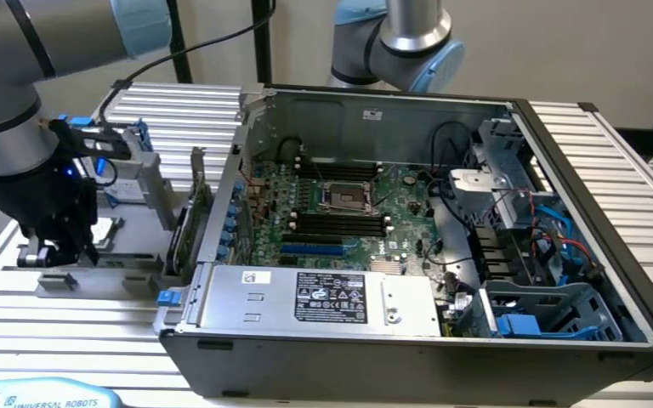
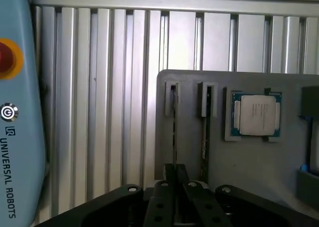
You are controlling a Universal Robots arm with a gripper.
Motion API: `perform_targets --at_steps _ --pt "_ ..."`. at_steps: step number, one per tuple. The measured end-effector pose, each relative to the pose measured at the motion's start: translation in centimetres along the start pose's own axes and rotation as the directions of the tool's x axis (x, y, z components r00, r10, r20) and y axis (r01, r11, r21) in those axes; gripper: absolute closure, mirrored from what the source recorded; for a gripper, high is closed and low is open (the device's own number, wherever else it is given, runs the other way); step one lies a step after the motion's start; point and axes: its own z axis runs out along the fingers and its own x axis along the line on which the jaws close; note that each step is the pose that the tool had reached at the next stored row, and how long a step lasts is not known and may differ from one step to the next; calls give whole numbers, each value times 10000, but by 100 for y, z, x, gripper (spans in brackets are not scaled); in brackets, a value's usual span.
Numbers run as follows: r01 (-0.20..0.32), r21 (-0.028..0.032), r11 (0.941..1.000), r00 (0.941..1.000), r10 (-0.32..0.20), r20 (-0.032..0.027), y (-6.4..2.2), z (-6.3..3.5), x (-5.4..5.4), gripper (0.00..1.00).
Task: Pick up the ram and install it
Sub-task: 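Pick up the ram and move it above insertion slot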
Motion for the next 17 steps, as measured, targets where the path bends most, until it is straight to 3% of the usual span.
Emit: perform_targets --at_steps 10,17 --pt "0 -10 10000 10000 0 6 -68 -445 -5 87" --pt "0 -28 10000 10000 0 28 -299 -750 -6 87"
